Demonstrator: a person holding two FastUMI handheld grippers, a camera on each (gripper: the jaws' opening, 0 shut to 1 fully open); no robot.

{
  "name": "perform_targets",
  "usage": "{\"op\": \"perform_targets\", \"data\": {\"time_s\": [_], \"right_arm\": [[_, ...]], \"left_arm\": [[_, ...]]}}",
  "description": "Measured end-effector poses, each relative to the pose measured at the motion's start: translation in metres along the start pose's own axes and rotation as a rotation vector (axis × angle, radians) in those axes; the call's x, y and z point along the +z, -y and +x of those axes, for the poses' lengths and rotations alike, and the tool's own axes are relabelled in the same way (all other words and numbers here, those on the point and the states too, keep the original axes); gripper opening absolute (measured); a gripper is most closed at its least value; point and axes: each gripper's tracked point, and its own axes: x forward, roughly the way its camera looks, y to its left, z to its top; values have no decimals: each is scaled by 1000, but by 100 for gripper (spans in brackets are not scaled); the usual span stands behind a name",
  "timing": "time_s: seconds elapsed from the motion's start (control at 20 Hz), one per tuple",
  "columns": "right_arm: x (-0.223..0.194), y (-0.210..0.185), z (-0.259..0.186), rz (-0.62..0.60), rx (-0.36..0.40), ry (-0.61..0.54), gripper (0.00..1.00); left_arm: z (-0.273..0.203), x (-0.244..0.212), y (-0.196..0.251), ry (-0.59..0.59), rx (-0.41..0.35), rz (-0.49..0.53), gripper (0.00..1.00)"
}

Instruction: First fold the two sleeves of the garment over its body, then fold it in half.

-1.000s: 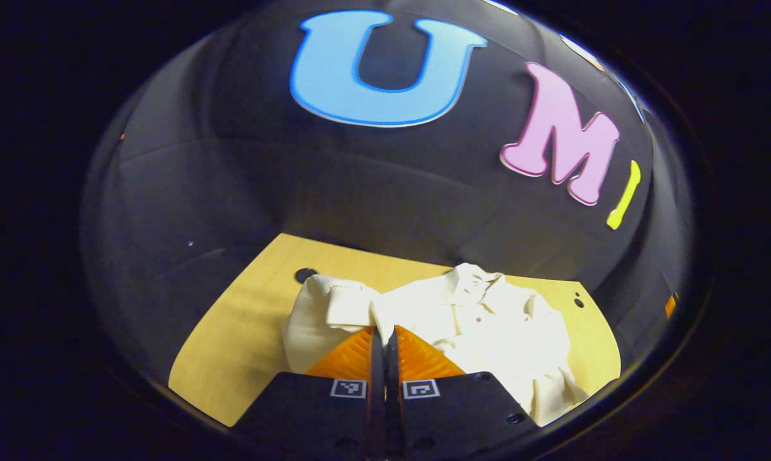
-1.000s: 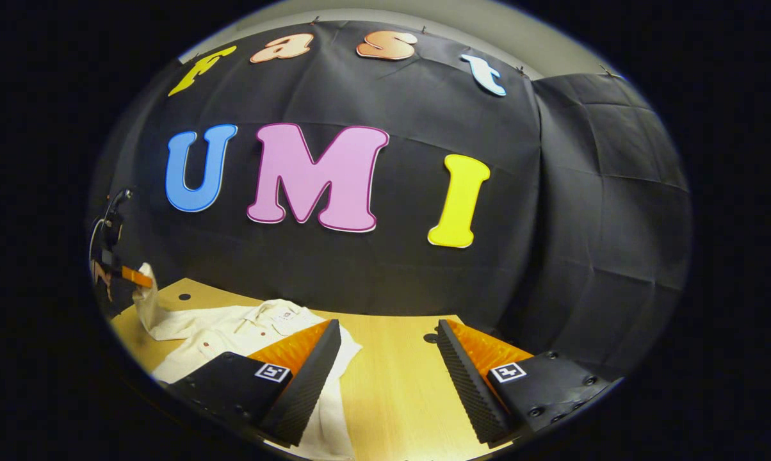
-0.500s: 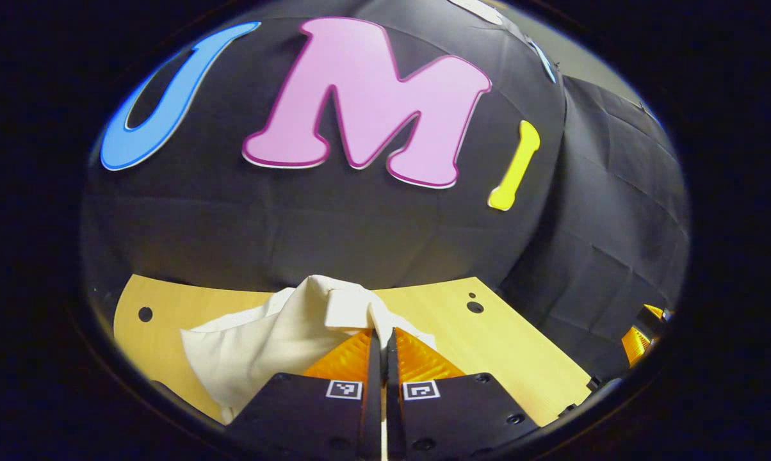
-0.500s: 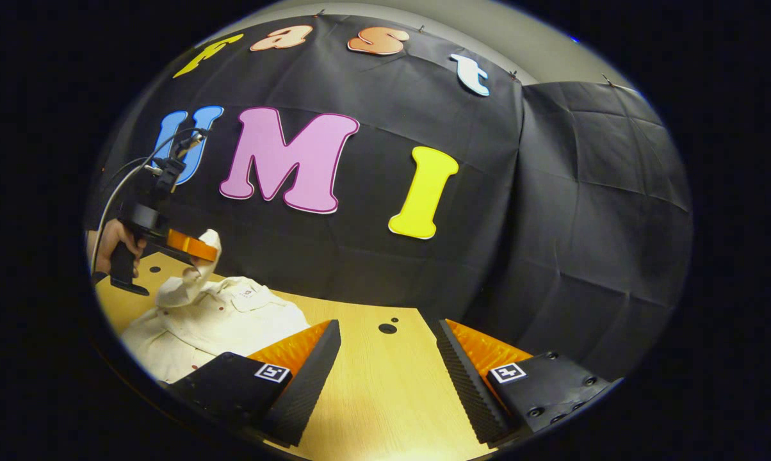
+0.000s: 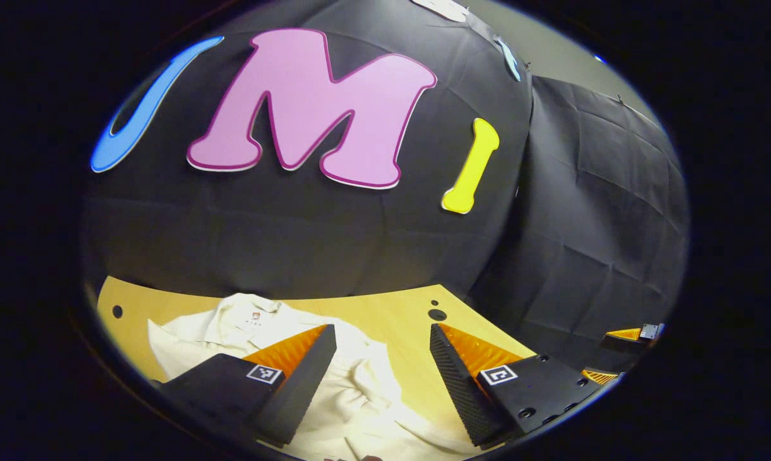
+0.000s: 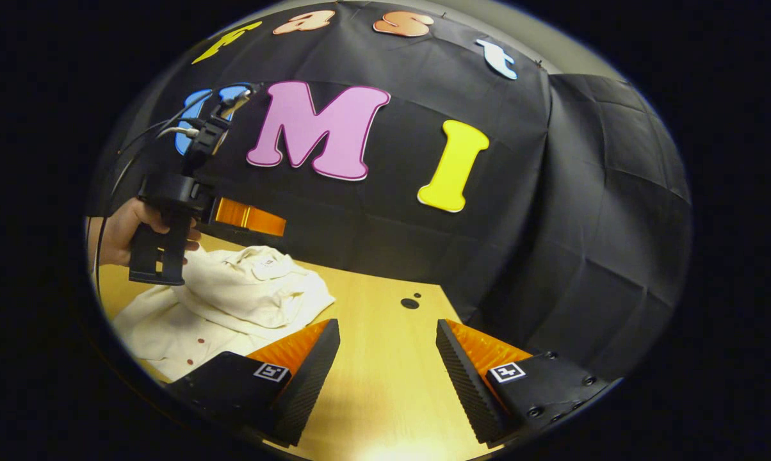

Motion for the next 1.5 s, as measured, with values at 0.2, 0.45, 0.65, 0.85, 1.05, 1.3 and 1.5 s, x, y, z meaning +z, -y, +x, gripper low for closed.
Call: {"op": "perform_targets", "data": {"time_s": [0.2, 0.45, 0.65, 0.85, 1.05, 1.3, 1.5], "right_arm": [[-51, -47, 0, -6, 114, -196, 97], [-101, -90, -12, 37, 240, -381, 98], [-138, -99, -17, 13, 252, -519, 99], [-162, -117, -21, 90, 286, -626, 98], [-178, -121, -27, 125, 293, -704, 98], [-200, -143, -25, 119, 313, -757, 89], [-200, -144, -18, 101, 284, -746, 47]], "left_arm": [[-81, -48, -57, -89, 137, 9, 96], [-220, -173, -133, -361, 307, 64, 96], [-287, -251, -150, -536, 392, -17, 97], [-308, -298, -155, -628, 431, -82, 97], [-305, -319, -161, -683, 456, -147, 97], [-299, -321, -158, -714, 450, -163, 88], [-290, -319, -146, -733, 421, -165, 30]]}}
